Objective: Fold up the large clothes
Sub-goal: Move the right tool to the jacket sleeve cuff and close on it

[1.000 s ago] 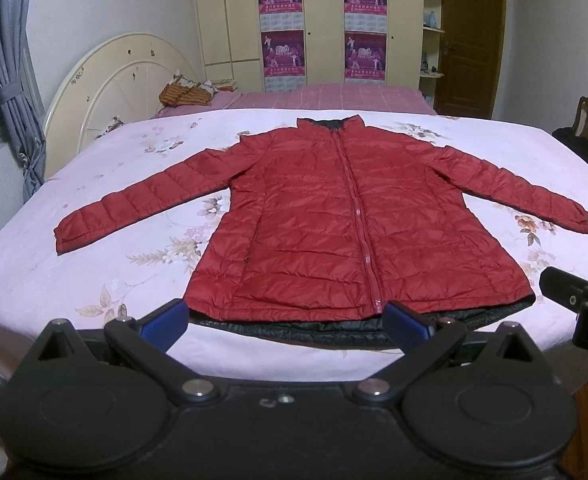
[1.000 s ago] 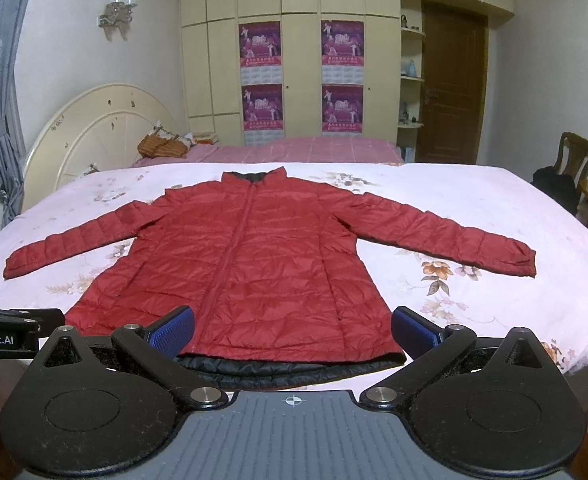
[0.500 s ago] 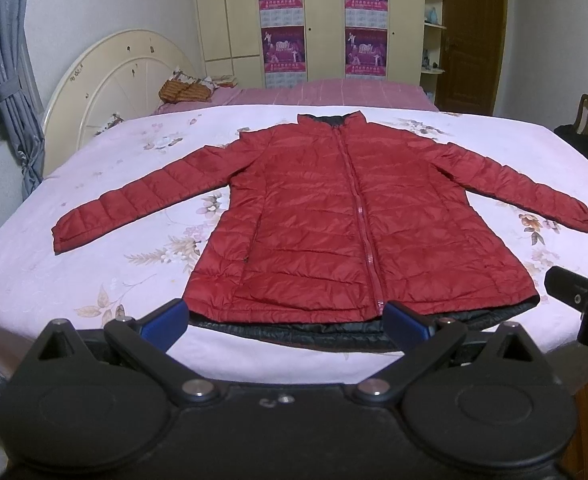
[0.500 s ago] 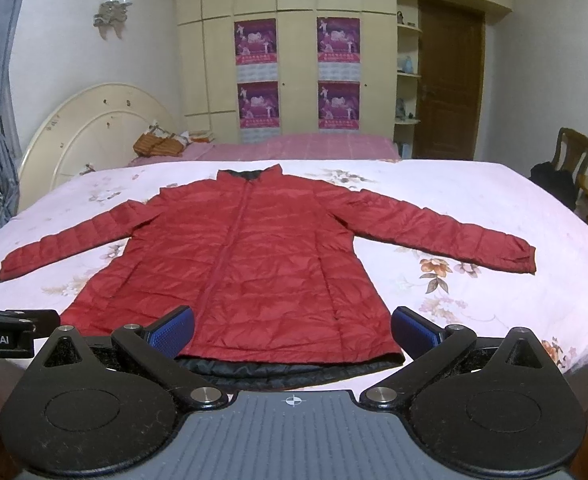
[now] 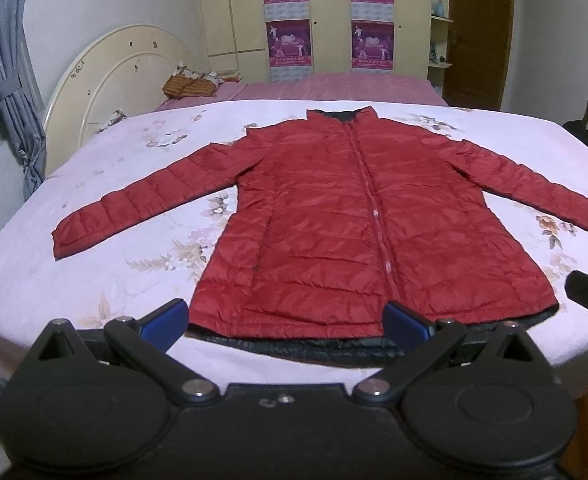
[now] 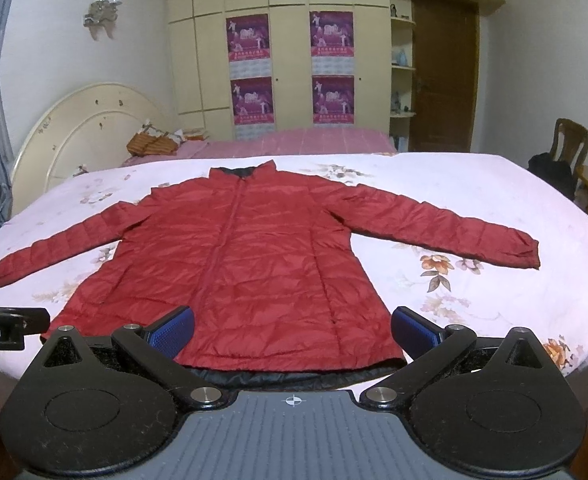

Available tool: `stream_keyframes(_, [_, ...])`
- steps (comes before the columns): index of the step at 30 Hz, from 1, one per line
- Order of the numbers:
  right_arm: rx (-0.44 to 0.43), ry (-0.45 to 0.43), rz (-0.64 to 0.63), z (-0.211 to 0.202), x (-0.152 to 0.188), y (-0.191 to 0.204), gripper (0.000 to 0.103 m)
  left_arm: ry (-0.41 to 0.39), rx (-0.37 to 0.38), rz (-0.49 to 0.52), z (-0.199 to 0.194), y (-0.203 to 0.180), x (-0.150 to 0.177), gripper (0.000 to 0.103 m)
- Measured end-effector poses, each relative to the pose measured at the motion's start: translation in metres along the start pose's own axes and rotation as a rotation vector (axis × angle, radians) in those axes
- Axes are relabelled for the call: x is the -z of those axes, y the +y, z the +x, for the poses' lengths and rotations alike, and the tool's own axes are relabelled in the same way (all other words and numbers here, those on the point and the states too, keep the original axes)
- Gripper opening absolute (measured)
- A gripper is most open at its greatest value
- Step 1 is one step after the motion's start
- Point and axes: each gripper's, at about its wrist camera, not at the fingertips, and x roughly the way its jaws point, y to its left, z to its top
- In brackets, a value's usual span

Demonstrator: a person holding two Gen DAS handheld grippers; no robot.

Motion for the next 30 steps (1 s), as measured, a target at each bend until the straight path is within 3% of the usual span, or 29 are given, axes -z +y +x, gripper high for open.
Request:
stream_keyframes(13, [0.026, 0.01, 0.032, 0.053, -0.021, -0.001, 0.103, 0.019, -0.028, -0.008, 0.062, 0.021, -0.042, 0.103])
stream_keyframes(30, [0.13, 0.012, 0.133, 0.139, -0.074, 0.013, 0.103, 0.026, 0.022, 0.048, 0.165, 0.054, -0.11, 0.103])
